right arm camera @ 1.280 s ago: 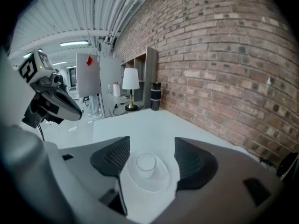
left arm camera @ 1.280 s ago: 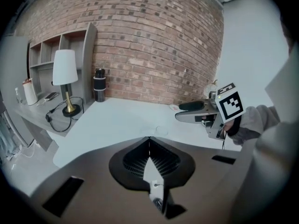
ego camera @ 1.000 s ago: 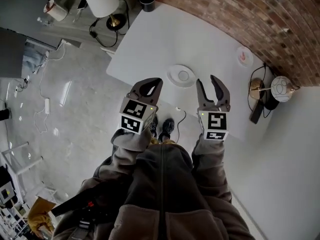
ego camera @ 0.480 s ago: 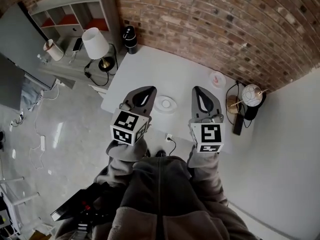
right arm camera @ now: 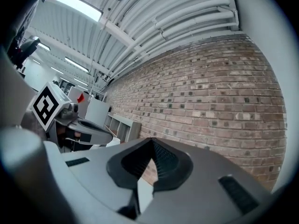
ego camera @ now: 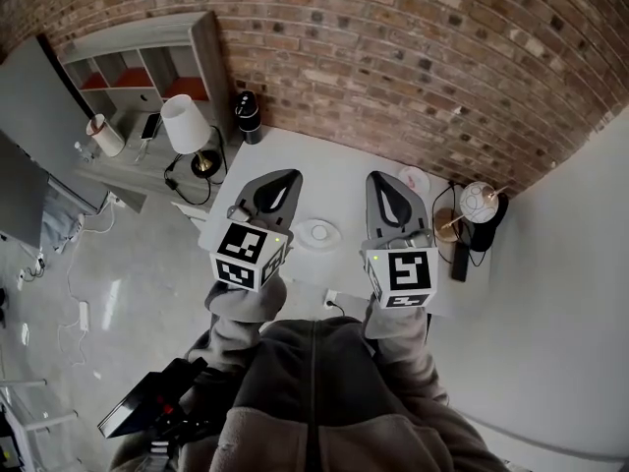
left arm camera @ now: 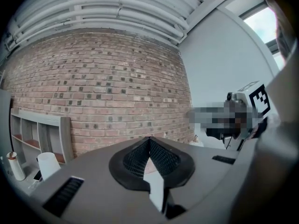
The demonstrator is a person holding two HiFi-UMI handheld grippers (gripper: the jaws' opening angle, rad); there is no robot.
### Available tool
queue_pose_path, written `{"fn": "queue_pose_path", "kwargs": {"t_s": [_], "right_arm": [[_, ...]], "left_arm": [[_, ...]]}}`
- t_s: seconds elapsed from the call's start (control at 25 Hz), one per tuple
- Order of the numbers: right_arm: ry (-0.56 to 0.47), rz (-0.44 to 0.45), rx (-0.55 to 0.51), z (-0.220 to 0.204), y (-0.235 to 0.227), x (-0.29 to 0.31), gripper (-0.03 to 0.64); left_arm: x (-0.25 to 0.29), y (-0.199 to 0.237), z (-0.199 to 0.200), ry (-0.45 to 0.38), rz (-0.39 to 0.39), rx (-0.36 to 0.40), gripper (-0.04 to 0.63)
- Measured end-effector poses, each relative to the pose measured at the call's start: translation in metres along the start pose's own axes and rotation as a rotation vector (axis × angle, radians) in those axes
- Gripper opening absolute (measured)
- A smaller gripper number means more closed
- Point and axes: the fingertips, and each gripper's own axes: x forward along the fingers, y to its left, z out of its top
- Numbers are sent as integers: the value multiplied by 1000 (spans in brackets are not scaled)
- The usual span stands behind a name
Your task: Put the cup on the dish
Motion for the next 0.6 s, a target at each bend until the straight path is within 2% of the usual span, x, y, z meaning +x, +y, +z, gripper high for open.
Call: {"fn": "queue_pose_path", "kwargs": {"t_s": [0.2,0.6], "right_arm": [[-43,-25,-4,17,-6,0,3],[-78,-42,2,22,-10,1,3]], "left_arm": [[5,0,16,-19,-12,27,6],[5,4,21,-28,-4,48,6]]}}
